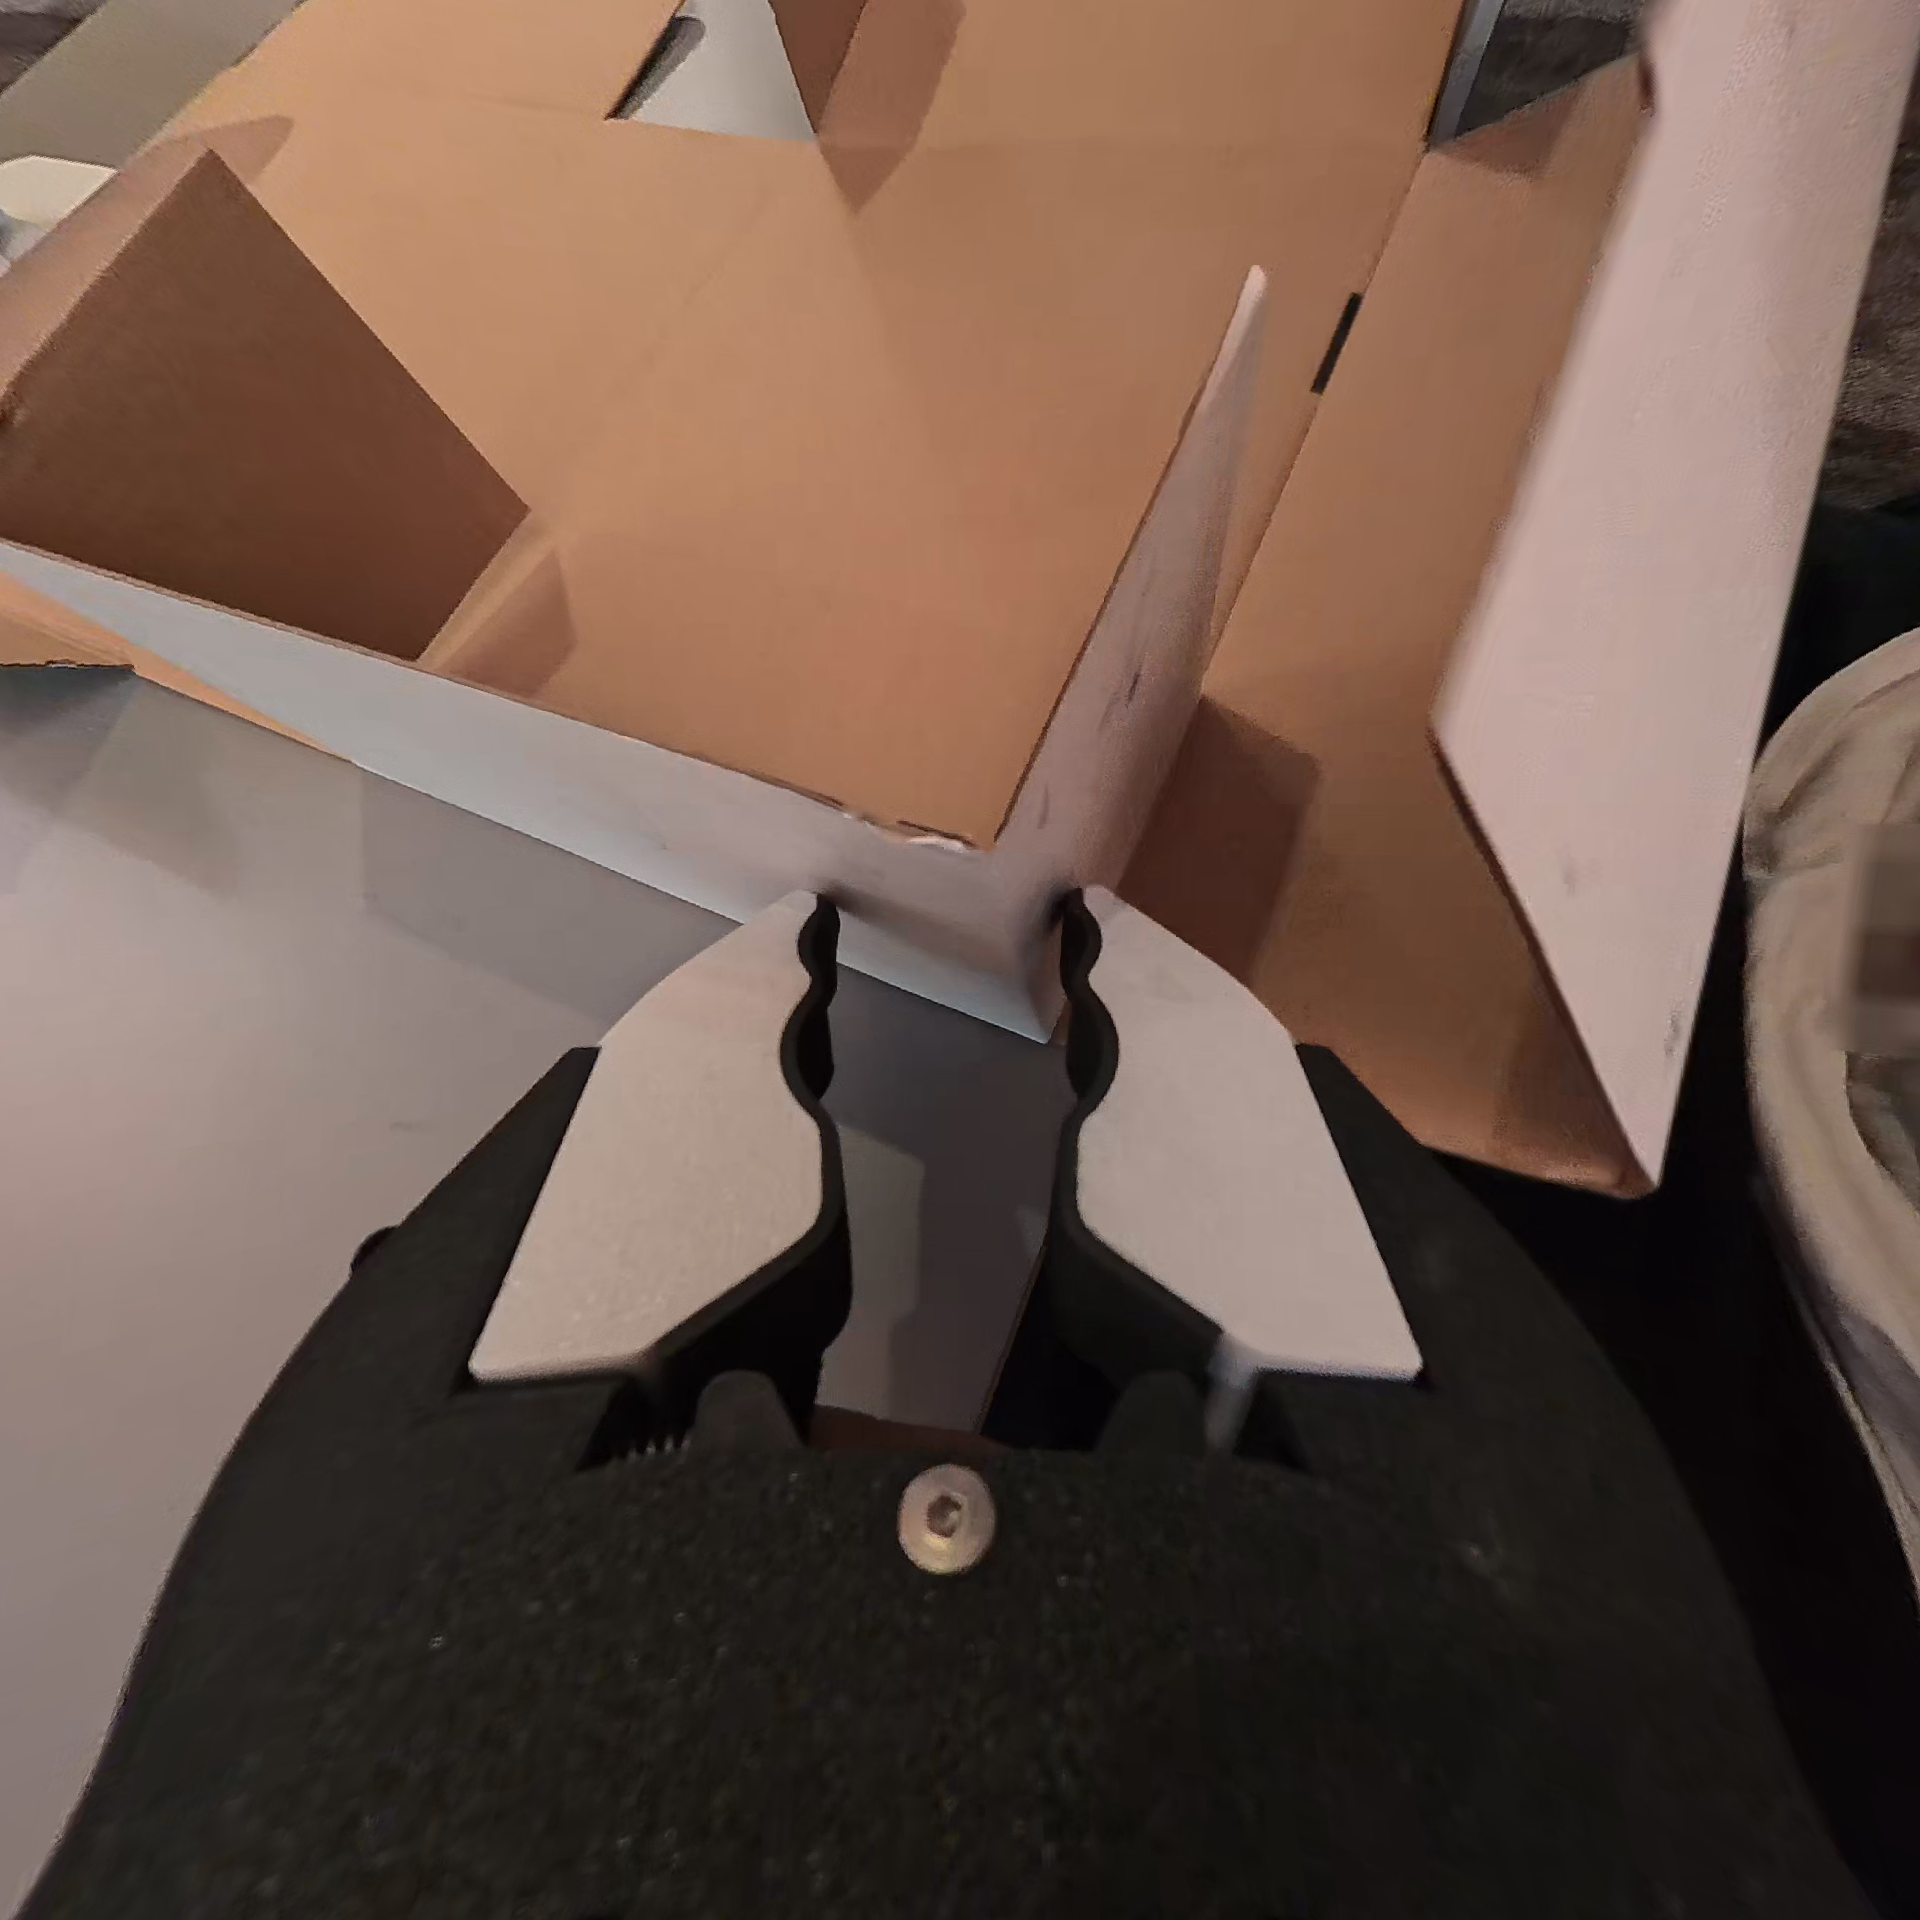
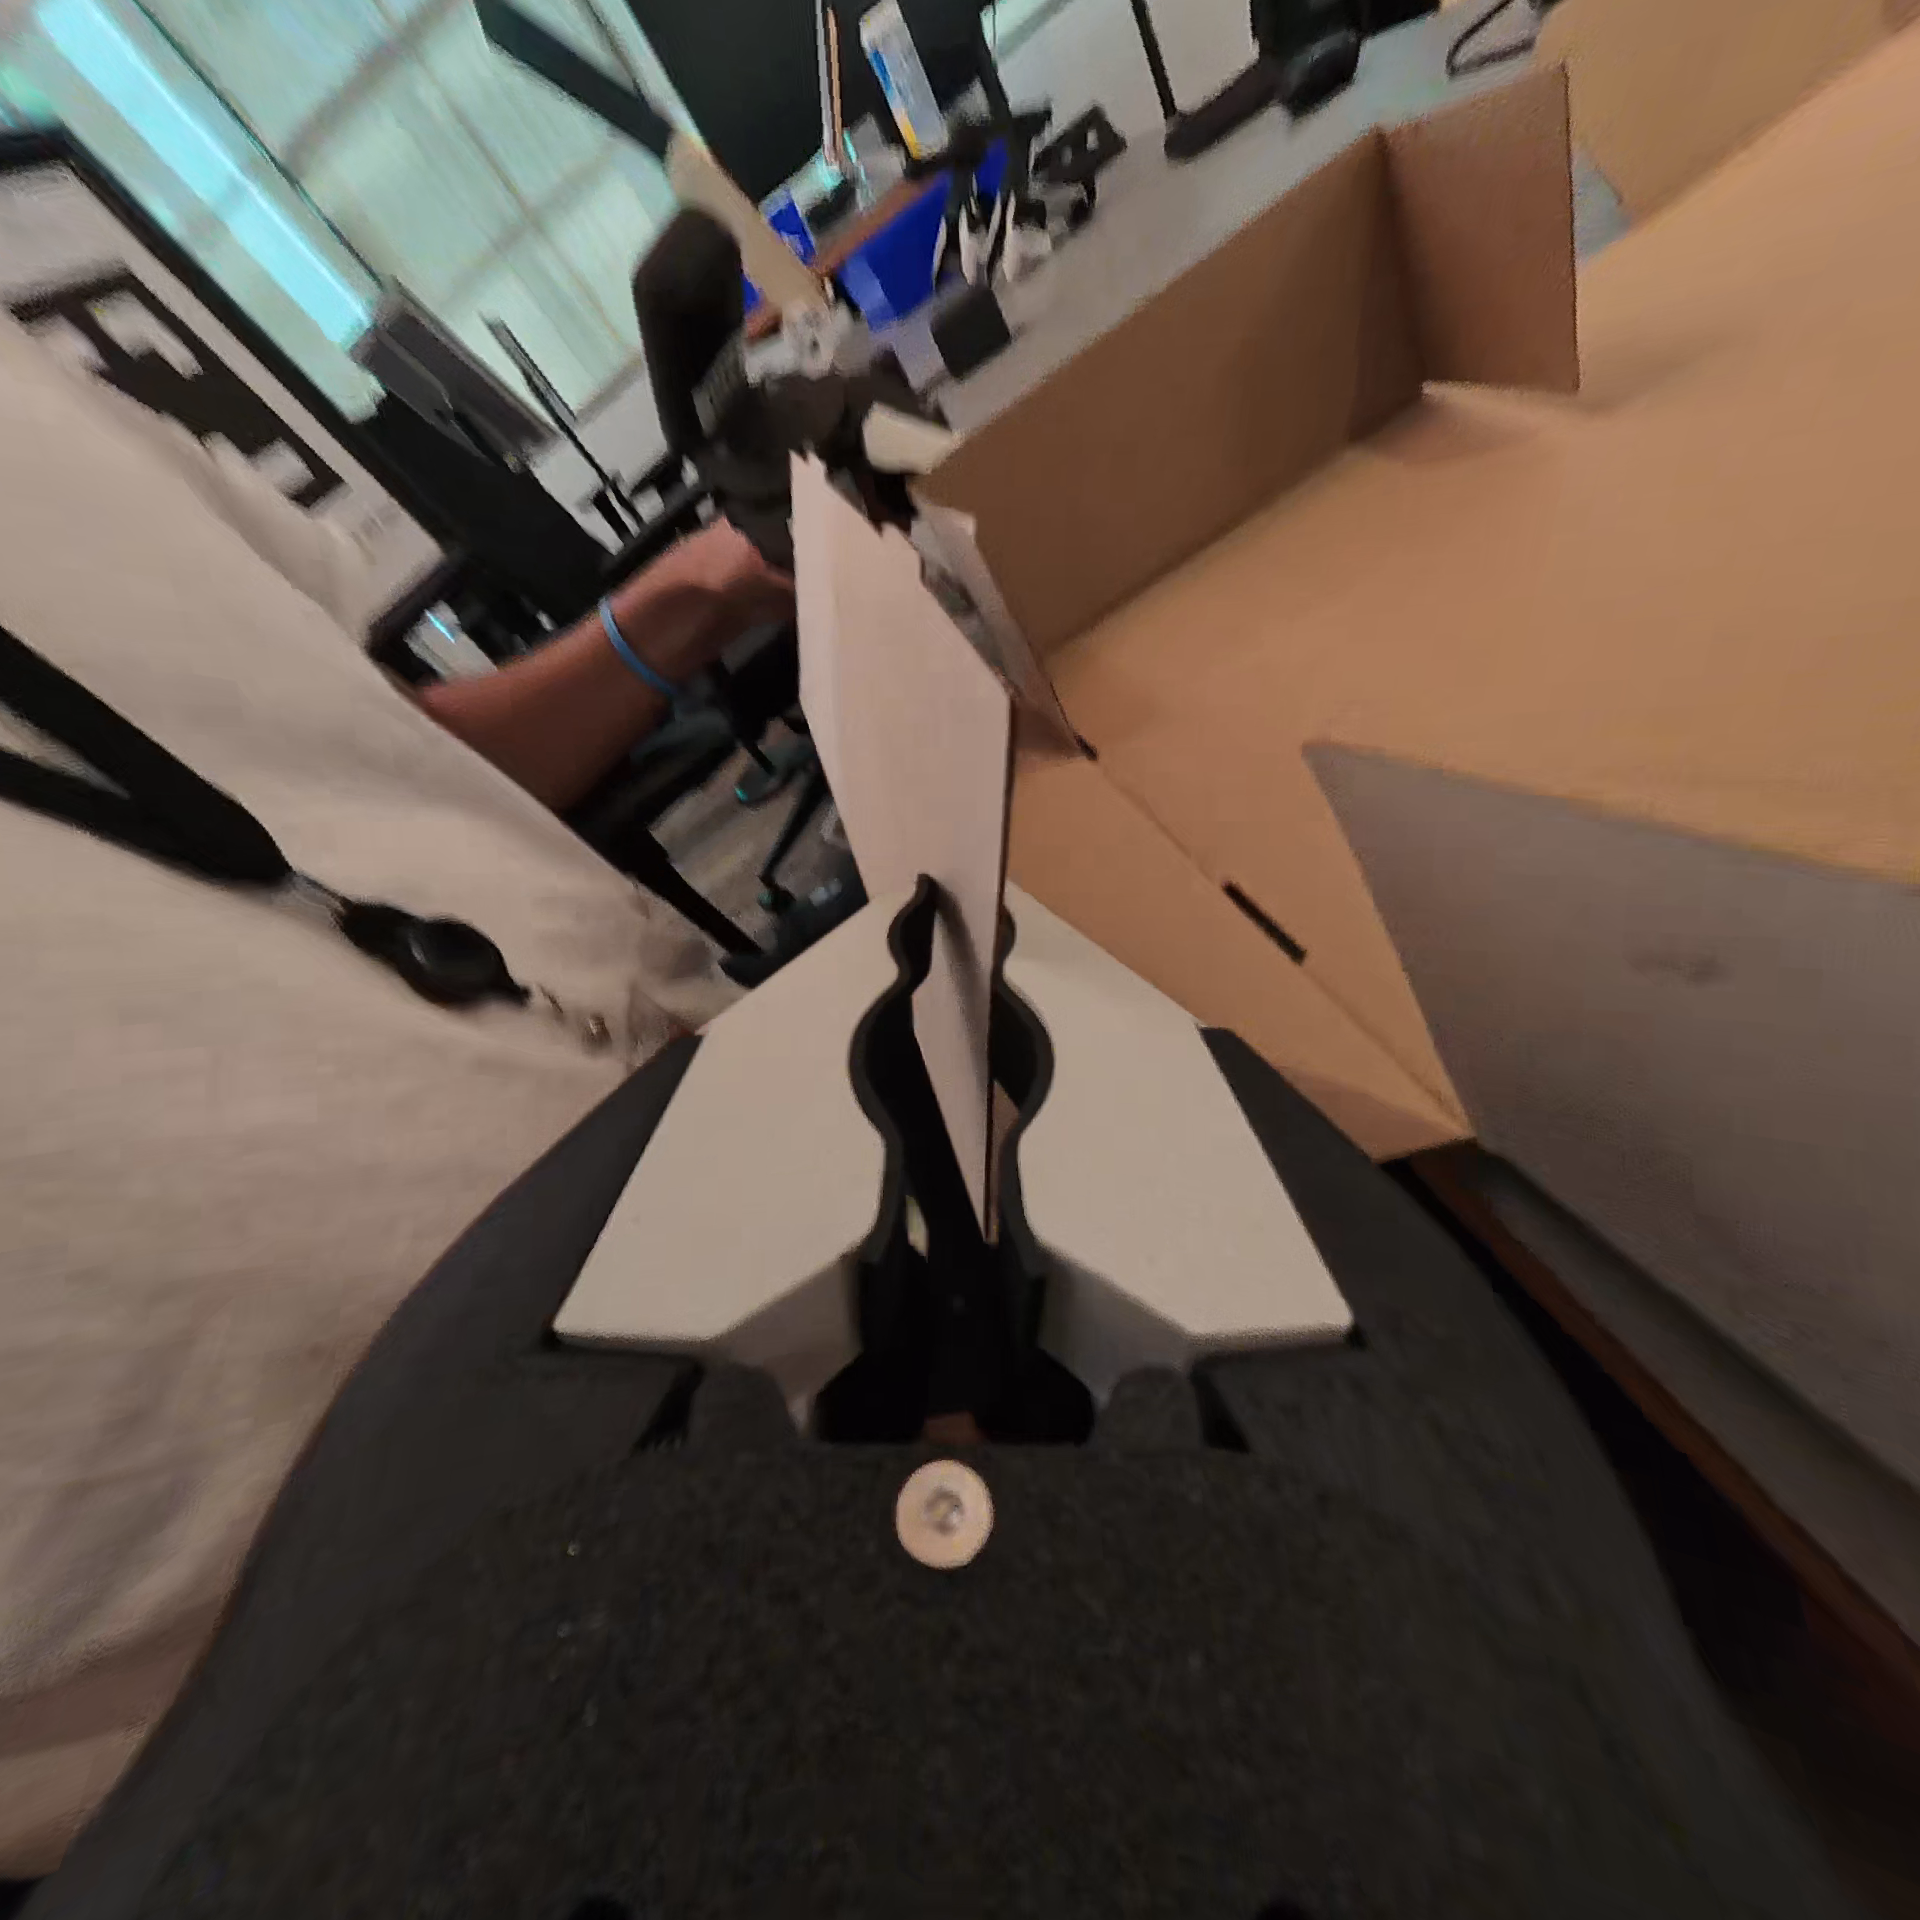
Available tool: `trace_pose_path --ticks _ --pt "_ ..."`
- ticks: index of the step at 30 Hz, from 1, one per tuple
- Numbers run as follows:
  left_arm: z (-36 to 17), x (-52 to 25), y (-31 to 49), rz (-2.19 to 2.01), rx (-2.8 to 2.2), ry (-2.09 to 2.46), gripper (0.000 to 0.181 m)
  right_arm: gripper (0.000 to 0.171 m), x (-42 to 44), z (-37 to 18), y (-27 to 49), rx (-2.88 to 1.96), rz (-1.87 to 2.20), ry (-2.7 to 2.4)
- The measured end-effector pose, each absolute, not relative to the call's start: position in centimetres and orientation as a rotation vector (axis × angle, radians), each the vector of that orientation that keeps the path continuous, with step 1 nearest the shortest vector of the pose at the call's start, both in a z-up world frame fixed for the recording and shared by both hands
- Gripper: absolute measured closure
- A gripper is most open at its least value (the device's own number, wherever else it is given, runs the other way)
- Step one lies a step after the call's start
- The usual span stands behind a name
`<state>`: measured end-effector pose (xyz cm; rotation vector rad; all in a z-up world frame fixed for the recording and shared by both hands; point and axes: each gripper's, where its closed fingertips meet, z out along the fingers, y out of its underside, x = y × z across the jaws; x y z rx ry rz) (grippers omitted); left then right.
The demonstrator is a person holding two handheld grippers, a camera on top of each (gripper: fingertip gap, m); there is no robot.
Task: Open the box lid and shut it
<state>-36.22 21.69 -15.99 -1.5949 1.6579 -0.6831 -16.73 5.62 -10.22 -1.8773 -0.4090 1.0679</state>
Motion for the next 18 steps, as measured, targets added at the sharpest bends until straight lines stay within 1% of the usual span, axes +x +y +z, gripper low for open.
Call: trace_pose_path --ticks 4,9,14,18 --pt "-15.6 -36.1 21.8 -0.695 -1.569 1.674 0.14 0.167 -15.5 -7.4 8.5 -1.824 1.183 -0.243" --pt "-15.5 -35.7 21.5 -0.702 -1.547 1.69 0.141 0.165 -14.0 -6.1 11.9 -1.839 1.217 -0.102" --pt "-15.9 -35.5 21.2 -0.675 -1.532 1.71 0.141 0.164 -13.0 -7.0 14.1 -1.88 1.268 -0.002" --pt "-16.1 -35.6 21.2 -0.663 -1.522 1.731 0.141 0.163 -12.2 -7.9 14.4 -1.902 1.288 0.042"
